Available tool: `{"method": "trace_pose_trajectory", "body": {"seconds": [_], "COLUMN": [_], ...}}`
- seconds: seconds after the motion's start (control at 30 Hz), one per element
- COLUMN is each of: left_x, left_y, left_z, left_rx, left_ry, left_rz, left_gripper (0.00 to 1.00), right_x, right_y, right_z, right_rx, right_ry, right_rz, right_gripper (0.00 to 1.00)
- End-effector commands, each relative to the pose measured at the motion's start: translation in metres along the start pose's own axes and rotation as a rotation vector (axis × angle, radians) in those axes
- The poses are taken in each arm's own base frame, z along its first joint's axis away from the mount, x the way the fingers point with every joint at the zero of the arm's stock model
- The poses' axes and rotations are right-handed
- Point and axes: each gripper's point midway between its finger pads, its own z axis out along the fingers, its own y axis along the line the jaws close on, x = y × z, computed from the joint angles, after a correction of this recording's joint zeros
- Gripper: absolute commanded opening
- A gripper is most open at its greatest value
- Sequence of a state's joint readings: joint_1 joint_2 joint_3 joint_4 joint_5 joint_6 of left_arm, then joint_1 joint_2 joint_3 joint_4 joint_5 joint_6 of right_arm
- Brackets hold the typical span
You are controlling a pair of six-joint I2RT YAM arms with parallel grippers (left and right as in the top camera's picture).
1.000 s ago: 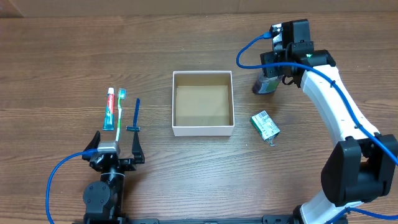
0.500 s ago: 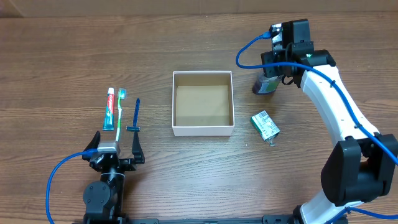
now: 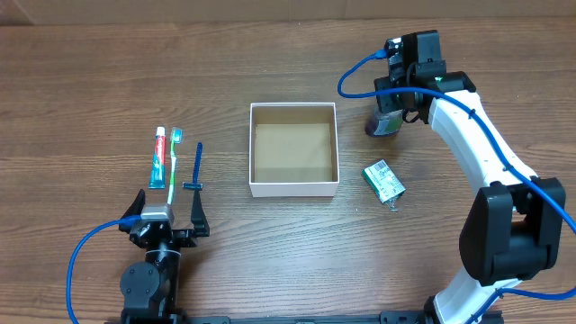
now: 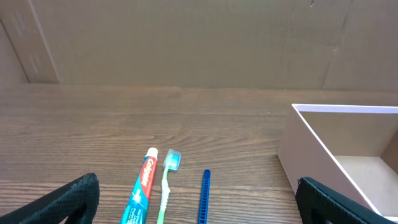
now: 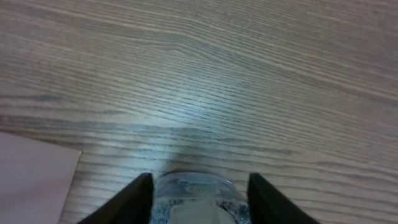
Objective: Pack container
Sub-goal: 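Move the right gripper over the soap pump bottle and lower, then close the right gripper on the soap bottle and lift it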
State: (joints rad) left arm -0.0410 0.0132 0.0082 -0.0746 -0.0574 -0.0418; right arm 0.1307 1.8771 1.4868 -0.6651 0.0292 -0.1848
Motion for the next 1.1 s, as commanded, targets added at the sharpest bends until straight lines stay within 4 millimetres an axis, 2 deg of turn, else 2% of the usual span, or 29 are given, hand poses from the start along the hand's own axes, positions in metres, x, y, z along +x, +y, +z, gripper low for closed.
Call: {"method": "trace_pose_trajectory", "body": {"seconds": [0.0, 0.27, 0.7, 0.87, 1.07], "left_x": [-0.001, -0.001, -0.001, -0.001, -0.001], "left_y": [0.003, 0.003, 0.003, 0.003, 0.003], "left_z": [0.000, 0.000, 0.000, 0.000, 0.000], "left_rx": [-0.013, -0.013, -0.013, -0.013, -0.013], "left_ry": [-0.008, -0.008, -0.008, -0.008, -0.008], "left_rz": [0.011, 0.011, 0.011, 0.011, 0.011], "left_gripper": [1.00, 1.00, 1.00, 1.00, 1.00], "right_x": [-0.002, -0.004, -0.020, -0.029, -0.041], "right_y": [-0.004, -0.008, -0.010, -0.011, -0.012], "right_z": [0.007, 0.007, -0.018, -0.036, -0.070], "right_rx": [-0.003, 0.020, 0.027, 0.031, 0.037], "right_ry": [0.000, -0.005, -0.062, -0.105, -0.172], "right_rz": [0.008, 0.009, 0.014, 0.033, 0.042], "right_gripper": [0.41, 0.34, 0.24, 0.23, 0.23]}}
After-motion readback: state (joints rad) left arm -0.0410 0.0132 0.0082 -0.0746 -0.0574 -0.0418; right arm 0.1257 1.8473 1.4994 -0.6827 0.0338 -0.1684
